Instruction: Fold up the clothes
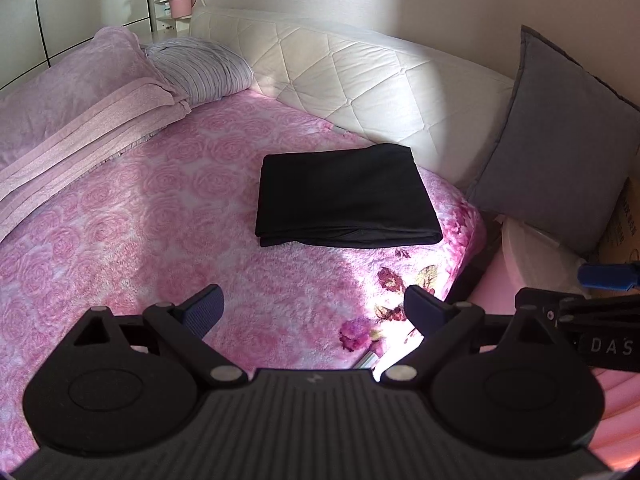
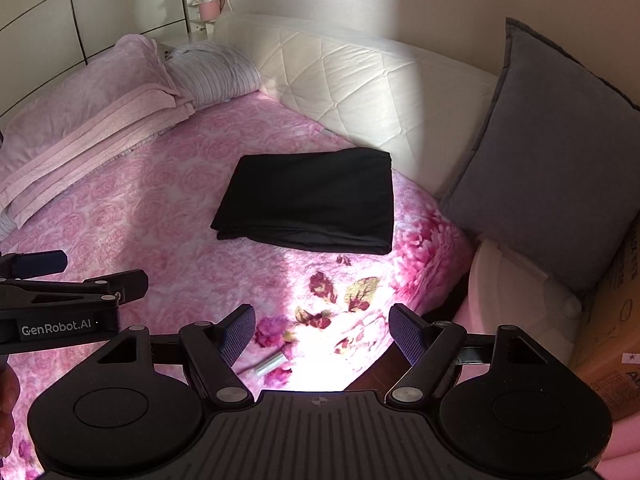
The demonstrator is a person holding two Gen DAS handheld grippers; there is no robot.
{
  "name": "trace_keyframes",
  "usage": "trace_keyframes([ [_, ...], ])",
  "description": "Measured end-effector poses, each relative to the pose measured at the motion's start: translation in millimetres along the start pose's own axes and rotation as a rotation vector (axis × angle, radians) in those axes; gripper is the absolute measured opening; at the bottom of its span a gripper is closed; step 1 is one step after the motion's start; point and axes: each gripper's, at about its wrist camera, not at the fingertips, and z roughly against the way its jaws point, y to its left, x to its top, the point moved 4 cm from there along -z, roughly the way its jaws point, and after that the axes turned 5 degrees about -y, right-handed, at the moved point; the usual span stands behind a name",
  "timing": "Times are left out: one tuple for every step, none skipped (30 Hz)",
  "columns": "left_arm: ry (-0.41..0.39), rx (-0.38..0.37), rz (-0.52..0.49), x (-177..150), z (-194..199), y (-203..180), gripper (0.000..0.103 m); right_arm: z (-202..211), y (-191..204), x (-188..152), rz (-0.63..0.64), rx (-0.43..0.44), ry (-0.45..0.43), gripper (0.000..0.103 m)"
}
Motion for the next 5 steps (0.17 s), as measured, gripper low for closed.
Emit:
trace_keyframes([
  [-0.001, 0.0, 0.0, 0.4, -0.2, -0.1, 0.095, 0.1, 0.7, 0.2, 0.001, 0.002, 0.0, 0.077],
  [-0.002, 0.001, -0.001, 0.7, -0.1, 0.1, 0.095, 0.5, 1.4, 0.1, 0.0, 0.003, 0.0, 0.077],
  [-0.004, 0.001, -0.002, 1.0, 0.4, 0.5, 0.095, 0.7, 1.6, -0.2, 0.0, 0.003, 0.0, 0.077],
  [-0.005, 0.0, -0.002, 1.1, 0.8, 0.9, 0.095, 0.9, 1.8, -0.4, 0.0, 0.004, 0.0, 0.077],
  [-0.007, -0.001, 0.0, 1.2, 1.2, 1.1, 0.095, 1.1, 2.2, -0.5, -0.001, 0.005, 0.001, 0.077],
])
